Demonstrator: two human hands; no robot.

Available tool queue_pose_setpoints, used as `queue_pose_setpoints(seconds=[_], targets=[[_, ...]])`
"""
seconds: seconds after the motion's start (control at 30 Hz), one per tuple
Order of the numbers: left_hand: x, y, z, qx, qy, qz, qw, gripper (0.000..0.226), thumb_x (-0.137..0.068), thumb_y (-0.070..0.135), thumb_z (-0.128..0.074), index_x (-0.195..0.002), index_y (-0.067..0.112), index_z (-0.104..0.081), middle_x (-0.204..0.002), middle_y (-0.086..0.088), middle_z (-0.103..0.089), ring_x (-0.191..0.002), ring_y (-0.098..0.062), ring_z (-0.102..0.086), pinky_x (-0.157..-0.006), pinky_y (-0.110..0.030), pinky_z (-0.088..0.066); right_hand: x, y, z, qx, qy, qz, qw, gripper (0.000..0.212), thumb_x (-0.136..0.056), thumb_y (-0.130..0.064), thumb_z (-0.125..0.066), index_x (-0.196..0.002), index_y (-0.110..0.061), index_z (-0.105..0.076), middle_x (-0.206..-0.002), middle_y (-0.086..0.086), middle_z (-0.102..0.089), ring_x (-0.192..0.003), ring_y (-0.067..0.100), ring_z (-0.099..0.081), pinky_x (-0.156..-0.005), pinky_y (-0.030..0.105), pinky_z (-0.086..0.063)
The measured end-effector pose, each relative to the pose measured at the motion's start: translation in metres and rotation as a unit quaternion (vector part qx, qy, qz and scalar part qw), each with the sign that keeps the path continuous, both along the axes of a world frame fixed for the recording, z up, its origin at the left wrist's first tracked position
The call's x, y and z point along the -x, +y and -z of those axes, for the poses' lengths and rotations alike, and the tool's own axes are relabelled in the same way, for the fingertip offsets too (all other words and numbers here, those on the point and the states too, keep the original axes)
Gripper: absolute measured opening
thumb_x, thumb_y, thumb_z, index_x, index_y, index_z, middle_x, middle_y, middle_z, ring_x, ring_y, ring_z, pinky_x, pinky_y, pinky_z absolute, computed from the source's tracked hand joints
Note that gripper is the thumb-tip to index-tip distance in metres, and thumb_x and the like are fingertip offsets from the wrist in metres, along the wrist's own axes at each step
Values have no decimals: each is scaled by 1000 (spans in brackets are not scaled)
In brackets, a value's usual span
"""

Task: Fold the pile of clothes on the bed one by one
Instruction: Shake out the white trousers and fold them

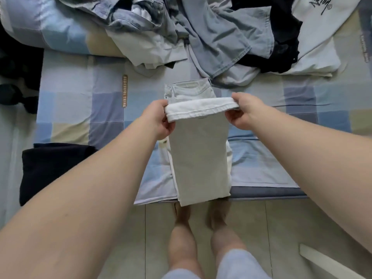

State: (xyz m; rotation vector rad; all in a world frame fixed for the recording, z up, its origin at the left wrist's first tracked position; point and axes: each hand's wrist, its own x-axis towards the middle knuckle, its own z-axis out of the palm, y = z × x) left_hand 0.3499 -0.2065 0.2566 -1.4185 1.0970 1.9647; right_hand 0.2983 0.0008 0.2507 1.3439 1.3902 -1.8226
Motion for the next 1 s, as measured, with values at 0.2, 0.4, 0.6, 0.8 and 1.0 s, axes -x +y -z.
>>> queue_pose_setpoints(seconds=[0.2,0.4,0.6,0.8,1.0], targets=[[51,5,84,-25,86,11,996,51,-101,58,-44,-139,25,-53,-132,5,-62,-119,-21,-60,-95,-38,-47,44,-16,75,81,50,-81,992,26,-101,-40,-55,-125,-30,-53,-140,-12,-56,-121,18,-52,-106,45,-43],[-14,21,172,143,17,111,983,34,-100,45,-55,-126,23,-59,-126,4,-62,-110,-17,-60,-91,-37,-48,-13,14,165,-39,-5,-233,972,50,-97,-37,-61,-144,-30,-47,-147,-10,-51,-131,17,-47,-102,42,-42],[-106,29,243,359,-52,248,898,87,-81,43,-78,-152,21,-31,-155,-3,-36,-140,-27,-39,-114,-42,-35,-75,62,234,-245,-17,-407,880,86,-87,-40,-70,-157,-23,-24,-157,7,-31,-141,31,-36,-115,44,-33],[-165,49,278,286,-57,270,918,81,-79,32,-83,-141,14,-35,-123,5,-54,-109,-19,-58,-92,-32,-45,-134,89,280,-203,-63,-448,869,99,-76,-44,-83,-152,-19,-24,-144,2,-36,-125,28,-47,-100,46,-47],[-195,60,275,154,-139,301,931,62,-75,28,-88,-129,12,-61,-123,-4,-69,-105,-26,-69,-94,-45,-56,-172,95,279,-44,-127,-435,890,61,-75,-23,-88,-129,-14,-60,-117,-1,-70,-101,18,-67,-86,33,-52]])
